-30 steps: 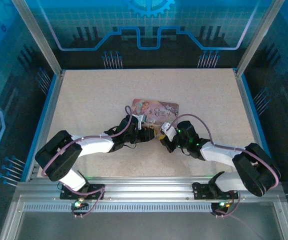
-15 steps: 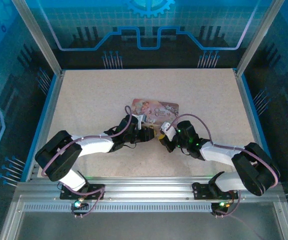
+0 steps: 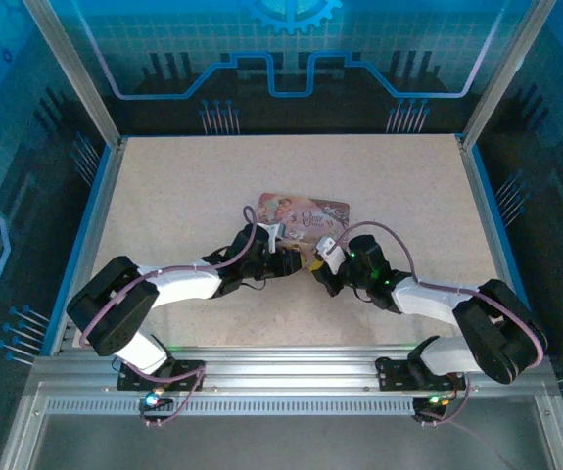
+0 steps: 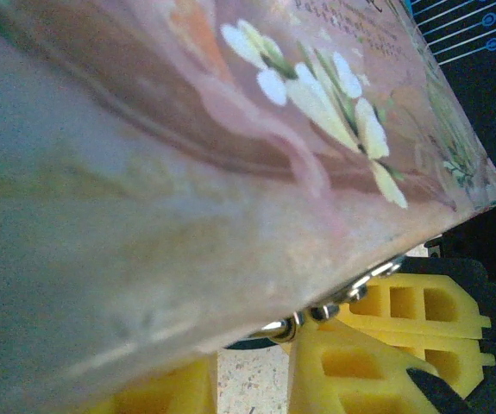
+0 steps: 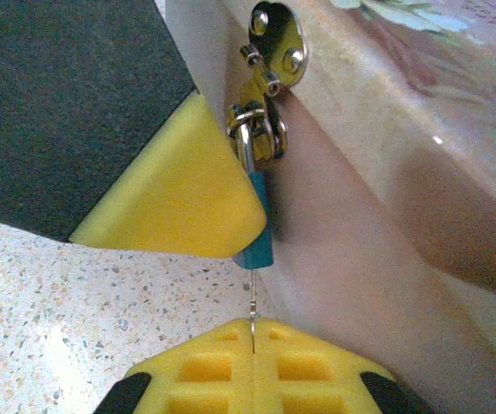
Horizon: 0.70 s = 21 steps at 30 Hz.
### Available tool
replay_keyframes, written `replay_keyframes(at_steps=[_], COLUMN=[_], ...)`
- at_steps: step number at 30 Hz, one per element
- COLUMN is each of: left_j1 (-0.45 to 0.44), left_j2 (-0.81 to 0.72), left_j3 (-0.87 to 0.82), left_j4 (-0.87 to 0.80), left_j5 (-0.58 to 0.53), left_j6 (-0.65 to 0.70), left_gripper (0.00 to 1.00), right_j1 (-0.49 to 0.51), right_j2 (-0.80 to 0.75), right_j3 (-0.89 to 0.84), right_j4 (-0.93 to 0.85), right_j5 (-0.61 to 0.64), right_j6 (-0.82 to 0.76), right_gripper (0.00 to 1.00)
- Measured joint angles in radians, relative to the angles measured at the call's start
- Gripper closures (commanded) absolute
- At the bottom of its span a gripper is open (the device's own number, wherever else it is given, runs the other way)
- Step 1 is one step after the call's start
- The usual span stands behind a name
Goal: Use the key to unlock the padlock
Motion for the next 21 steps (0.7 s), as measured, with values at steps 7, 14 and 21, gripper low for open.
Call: replay_keyframes(at_steps=[7,14,21], left_j1=[0.002,0.009,0.025], left_j2=[0.0,-0.001,-0.013], left_j3=[0.002,0.01,0.015], left_j4=[-0.008,-0.024,-0.043], left_j5=[0.008,0.024,0.048], left_j6=[0.0,0.0,-0.001], left_gripper=[0.78,0.78,0.78], right_j1=[-0.002,-0.002,0.0], right_j2=[0.0,0.0,0.0], right_j3=[-0.004,-0.004,-0.004], right_j4=[0.003,0.007,0.011], right_j5=[-0.01,-0.01,-0.01], right_j6=[0.0,0.0,0.0], right_gripper=[1.0,1.0,1.0])
